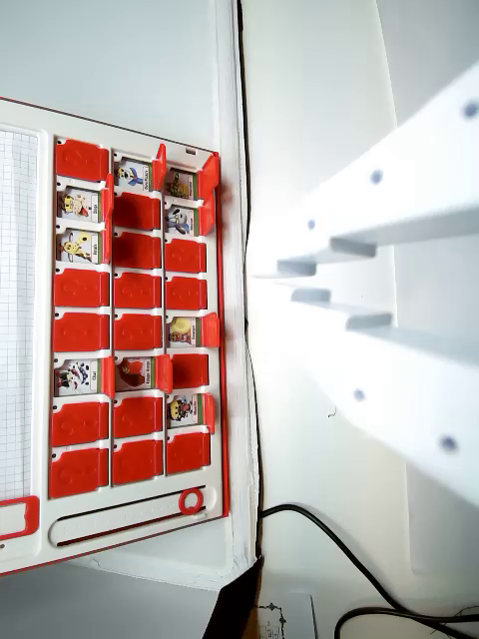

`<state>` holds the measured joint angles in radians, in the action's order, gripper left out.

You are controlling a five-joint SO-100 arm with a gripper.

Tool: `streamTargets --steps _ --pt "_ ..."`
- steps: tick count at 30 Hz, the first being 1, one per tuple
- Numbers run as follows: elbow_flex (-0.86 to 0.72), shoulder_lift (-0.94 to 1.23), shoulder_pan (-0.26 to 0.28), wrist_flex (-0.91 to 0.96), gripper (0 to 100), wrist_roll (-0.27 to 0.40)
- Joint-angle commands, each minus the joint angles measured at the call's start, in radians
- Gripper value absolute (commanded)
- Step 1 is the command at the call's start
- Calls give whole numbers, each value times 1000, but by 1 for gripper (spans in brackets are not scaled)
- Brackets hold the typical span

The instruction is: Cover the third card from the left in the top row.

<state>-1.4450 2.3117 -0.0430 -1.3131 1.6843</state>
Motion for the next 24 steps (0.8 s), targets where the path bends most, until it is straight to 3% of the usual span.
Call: streamTargets --steps 1,11,24 --pt "66 0 5 46 0 2" --pt "-35 -17 2 178 0 11" --pt "-288 -133 -2 545 0 37"
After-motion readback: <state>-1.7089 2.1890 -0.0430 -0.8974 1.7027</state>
